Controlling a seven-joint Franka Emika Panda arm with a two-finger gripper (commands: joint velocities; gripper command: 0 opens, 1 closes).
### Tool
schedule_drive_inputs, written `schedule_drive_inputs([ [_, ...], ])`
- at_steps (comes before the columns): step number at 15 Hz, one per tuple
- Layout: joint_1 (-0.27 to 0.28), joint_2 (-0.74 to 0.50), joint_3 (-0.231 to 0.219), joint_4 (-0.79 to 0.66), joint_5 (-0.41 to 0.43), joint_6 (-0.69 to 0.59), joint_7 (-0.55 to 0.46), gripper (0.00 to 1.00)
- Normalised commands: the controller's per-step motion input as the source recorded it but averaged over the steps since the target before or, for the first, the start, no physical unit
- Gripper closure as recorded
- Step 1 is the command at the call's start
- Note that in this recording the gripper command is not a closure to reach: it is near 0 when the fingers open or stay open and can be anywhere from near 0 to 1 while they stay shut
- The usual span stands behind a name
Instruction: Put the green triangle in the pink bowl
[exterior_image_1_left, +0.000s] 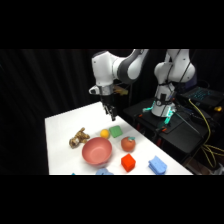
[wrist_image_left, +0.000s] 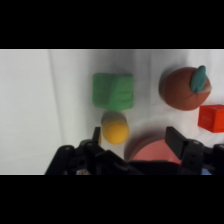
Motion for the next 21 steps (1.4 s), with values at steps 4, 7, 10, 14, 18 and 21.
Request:
schedule_drive_inputs([
  [4, -0.034, 0.03, 0.022, -0.19, 0.284, 0.31, -0.22, 0.0],
  [7, -0.061, 0.23, 0.058, -0.04, 0.305, 0.31, -0.33, 0.0],
  [10, -0.143, 0.25, 0.097, 0.01, 0.286, 0.27, -0.4, 0.0],
  [14, -0.187, 0.14, 0.114, 0.02, 0.154, 0.17, -0.36, 0.0],
  [18, -0.16, 0.16, 0.171, 0.07, 0.156, 0.13, -0.33, 0.0],
  [21, -0.16, 0.25, 0.208, 0.16, 0.2, 0.13, -0.34, 0.0],
])
